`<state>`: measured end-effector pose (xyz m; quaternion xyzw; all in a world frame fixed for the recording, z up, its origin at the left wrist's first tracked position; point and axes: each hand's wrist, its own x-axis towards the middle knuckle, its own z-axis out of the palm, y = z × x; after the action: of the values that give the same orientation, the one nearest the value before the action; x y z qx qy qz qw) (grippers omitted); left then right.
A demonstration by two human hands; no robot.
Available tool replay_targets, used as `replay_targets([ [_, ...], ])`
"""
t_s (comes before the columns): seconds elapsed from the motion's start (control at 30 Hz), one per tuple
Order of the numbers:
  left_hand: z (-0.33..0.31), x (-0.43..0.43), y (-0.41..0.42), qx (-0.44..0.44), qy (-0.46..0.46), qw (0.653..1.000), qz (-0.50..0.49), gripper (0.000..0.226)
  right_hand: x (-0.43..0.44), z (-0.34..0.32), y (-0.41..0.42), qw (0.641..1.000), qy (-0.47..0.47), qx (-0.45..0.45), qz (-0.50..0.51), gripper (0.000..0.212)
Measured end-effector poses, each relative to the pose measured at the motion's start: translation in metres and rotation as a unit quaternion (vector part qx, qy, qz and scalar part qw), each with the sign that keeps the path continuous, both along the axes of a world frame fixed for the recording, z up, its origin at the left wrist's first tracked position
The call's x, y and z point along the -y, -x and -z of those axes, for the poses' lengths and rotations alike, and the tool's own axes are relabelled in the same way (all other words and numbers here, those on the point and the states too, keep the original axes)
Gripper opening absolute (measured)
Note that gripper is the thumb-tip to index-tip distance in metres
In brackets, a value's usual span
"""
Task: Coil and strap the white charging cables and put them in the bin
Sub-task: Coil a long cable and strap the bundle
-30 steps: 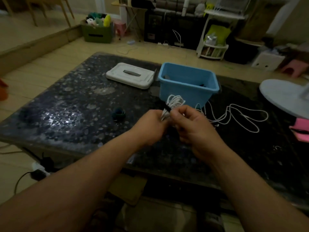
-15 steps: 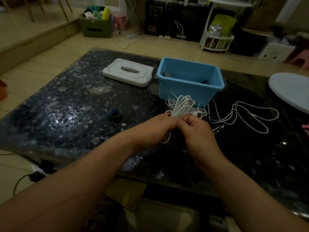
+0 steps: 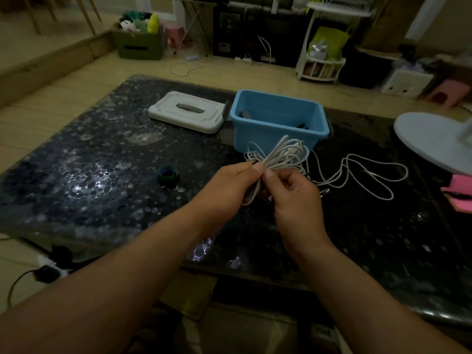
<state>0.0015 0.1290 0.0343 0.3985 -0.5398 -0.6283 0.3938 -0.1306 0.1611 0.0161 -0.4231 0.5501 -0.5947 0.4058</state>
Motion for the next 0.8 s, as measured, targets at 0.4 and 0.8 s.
replay_targets([
  [0.4, -0.007, 0.000, 0.007, -0.030, 0.027, 0.996, -0.080, 0.031, -0.002, 0.003, 0.002, 0.998, -0.030, -0.048, 0.014, 0.012],
  [0.8, -0.019, 0.005, -0.008, -0.115, -0.097, 0.988, 0.043, 0.041, -0.005, -0.012, 0.007, 0.985, 0.061, 0.056, -0.150, 0.021],
])
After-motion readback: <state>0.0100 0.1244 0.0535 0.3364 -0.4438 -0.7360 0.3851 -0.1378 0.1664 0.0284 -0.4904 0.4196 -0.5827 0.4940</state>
